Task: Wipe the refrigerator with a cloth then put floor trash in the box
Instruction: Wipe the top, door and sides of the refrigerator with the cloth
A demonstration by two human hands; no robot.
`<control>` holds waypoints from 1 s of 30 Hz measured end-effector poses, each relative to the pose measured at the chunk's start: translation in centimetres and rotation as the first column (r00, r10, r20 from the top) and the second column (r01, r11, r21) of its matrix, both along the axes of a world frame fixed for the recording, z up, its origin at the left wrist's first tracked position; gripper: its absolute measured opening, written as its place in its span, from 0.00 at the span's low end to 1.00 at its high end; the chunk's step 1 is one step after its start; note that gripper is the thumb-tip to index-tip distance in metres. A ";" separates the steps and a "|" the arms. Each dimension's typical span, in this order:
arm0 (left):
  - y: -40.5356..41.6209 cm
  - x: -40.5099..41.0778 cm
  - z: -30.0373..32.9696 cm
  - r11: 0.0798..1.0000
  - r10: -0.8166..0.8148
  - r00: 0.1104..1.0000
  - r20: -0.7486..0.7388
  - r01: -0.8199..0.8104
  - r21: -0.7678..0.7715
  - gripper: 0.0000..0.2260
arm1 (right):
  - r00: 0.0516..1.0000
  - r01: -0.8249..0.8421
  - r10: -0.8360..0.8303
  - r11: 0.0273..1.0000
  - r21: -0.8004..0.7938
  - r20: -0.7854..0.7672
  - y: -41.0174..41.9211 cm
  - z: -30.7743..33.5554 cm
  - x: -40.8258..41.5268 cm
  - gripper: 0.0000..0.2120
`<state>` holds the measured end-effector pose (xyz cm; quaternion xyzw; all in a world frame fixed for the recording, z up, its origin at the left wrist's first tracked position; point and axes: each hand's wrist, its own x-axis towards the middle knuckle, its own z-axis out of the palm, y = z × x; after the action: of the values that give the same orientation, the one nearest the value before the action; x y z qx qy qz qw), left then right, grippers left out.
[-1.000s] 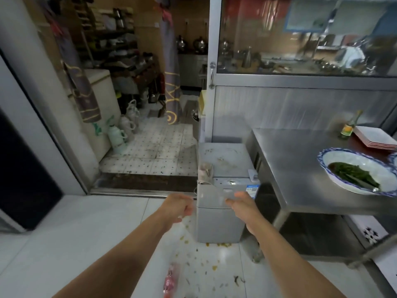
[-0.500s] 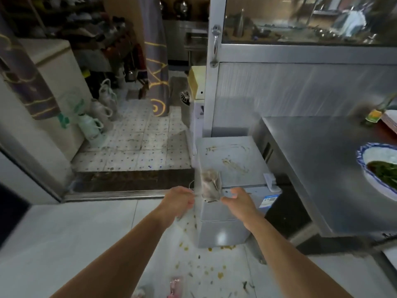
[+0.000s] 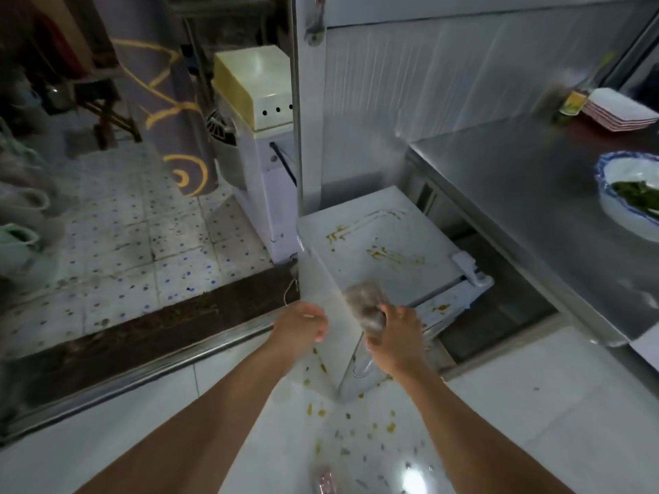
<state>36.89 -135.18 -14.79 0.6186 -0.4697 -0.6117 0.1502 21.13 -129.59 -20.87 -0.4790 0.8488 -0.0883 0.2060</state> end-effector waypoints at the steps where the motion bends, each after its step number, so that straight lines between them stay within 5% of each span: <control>1: -0.6 0.0 -0.5 1.000 -0.011 1.000 -0.010 0.011 -0.004 0.06 | 1.000 0.007 -0.007 1.000 -0.005 -0.022 -0.5 -0.5 0.1 0.29; 8: -3.2 -0.5 -3.1 0.996 -0.084 0.996 -0.002 0.084 -0.014 0.06 | 0.976 -0.033 0.029 0.999 -0.019 -0.217 -2.5 -3.5 0.2 0.24; 14: -2.5 -1.4 -1.9 0.989 -0.147 0.989 0.035 0.148 -0.020 0.09 | 0.956 0.268 -0.221 0.926 -0.266 0.193 -2.6 -0.6 -0.7 0.09; 21: -1.8 -3.9 3.7 1.000 0.015 0.972 -0.234 -0.011 0.016 0.19 | 0.795 0.365 -0.042 0.830 -0.421 0.606 -1.5 7.1 0.1 0.05; 25: -2.4 -3.8 6.2 0.996 0.082 0.938 -0.336 -0.085 0.007 0.22 | 0.757 0.299 0.066 0.849 -0.436 0.650 -1.3 10.4 1.1 0.08; 30: -4.2 -3.0 7.8 0.999 -0.013 0.953 -0.303 0.002 -0.036 0.14 | 0.668 0.387 0.051 0.829 -0.405 0.742 -2.2 12.0 1.3 0.10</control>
<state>33.88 -139.42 -6.99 0.5128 -0.4541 -0.6916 0.2291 22.41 -131.76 -8.87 -0.3569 0.6791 -0.5209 0.3743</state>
